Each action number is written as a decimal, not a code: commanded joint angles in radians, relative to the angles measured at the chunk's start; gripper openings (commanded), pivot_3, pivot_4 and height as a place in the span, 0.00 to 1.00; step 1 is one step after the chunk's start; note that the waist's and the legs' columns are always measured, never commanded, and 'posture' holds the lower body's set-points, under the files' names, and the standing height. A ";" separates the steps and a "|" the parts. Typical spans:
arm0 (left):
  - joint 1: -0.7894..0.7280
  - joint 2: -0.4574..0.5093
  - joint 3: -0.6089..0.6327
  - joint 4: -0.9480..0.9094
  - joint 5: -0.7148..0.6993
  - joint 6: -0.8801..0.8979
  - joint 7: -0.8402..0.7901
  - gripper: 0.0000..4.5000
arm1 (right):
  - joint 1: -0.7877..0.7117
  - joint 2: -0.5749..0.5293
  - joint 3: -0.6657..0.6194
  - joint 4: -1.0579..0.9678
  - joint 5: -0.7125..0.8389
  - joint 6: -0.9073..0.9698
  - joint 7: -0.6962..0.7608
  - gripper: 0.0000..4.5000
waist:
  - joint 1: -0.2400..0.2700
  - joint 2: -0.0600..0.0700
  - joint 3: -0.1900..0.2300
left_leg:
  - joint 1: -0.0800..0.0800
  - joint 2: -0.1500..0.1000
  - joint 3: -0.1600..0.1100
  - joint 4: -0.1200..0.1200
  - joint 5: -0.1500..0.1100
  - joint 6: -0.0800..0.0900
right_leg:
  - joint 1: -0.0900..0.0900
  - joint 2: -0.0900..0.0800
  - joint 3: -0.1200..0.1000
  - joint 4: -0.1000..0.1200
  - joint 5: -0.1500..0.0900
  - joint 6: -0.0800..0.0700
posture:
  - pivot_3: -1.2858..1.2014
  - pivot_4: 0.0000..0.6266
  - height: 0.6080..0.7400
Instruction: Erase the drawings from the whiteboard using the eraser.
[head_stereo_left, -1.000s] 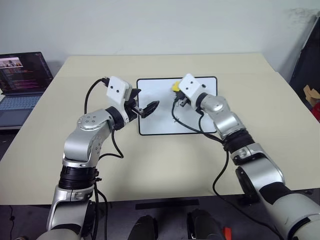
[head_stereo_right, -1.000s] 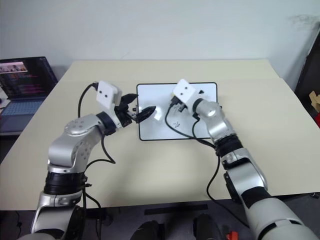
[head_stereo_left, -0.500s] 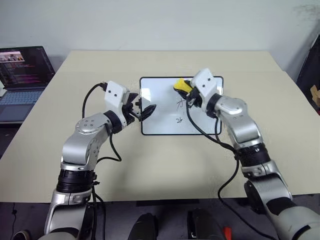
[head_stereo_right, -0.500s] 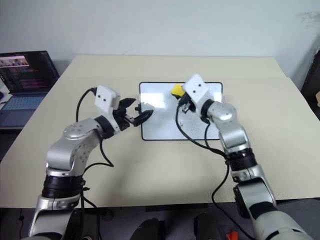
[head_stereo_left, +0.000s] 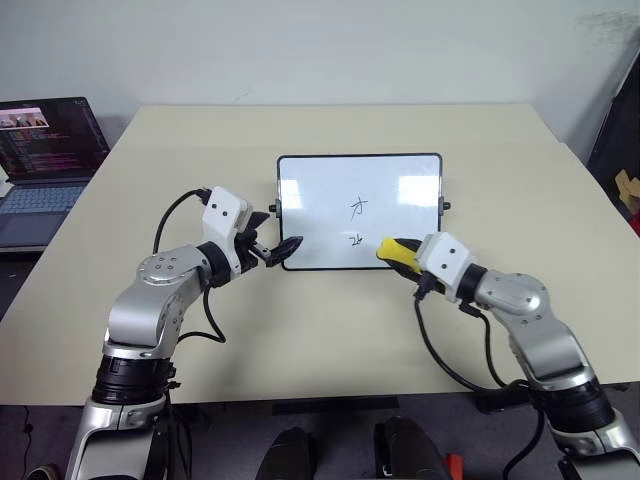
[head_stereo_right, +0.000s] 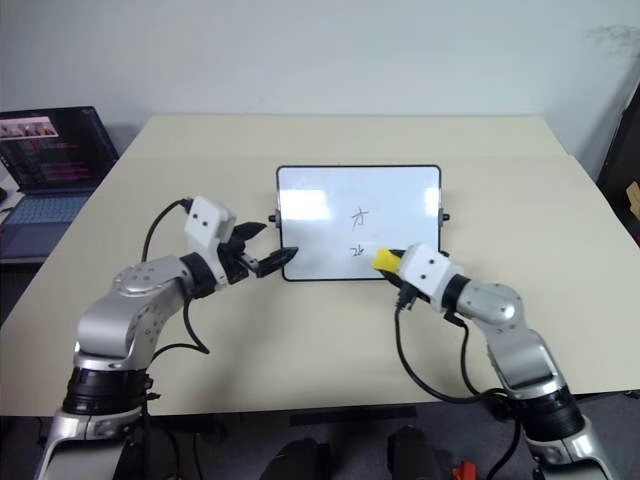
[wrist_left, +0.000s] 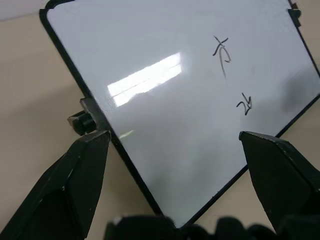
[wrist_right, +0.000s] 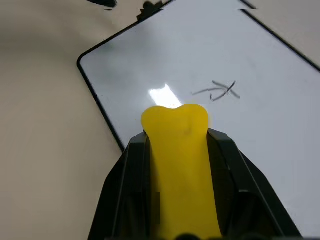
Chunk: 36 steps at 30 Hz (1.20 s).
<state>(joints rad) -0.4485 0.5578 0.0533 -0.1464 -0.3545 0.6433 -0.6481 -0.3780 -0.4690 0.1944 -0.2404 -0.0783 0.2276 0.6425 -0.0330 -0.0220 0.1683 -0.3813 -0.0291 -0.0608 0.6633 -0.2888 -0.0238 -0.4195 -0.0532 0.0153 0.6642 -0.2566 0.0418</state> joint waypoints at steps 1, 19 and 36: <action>-0.043 0.013 -0.004 -0.018 -0.003 -0.008 -0.017 1.00 | -0.119 0.057 0.012 0.100 -0.063 -0.088 -0.102 0.26 | 0.000 0.000 0.000 | 0.000 0.000 0.000 0.000 0.000 0.000 | 0.000 0.000 0.000 0.000 0.000 0.000 | 0.52 0.24 1.00; -0.093 0.031 -0.035 0.000 0.003 -0.009 -0.084 1.00 | -0.463 0.256 0.104 0.890 -0.213 -0.396 -0.301 0.26 | -0.009 0.000 0.000 | 0.000 0.000 0.003 -0.001 0.002 -0.004 | -0.001 0.000 0.001 -0.001 0.000 0.000 | 0.52 0.24 1.00; -0.073 0.045 -0.008 0.037 0.005 -0.021 -0.078 1.00 | -0.491 0.242 0.045 0.790 -0.203 -0.665 -0.443 0.26 | -0.022 0.000 -0.001 | 0.016 0.001 0.003 -0.001 0.000 0.000 | 0.013 0.002 0.002 0.001 0.001 -0.001 | 0.52 0.24 1.00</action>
<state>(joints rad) -0.5242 0.5880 0.0150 -0.1013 -0.3494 0.6437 -0.7294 -0.8204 -0.2185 0.2886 0.5953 -0.2939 -0.3972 0.2473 -0.0546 -0.0224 0.1678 -0.3657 -0.0276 -0.0579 0.6621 -0.2889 -0.0237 -0.4067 -0.0517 0.0178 0.6645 -0.2559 0.0411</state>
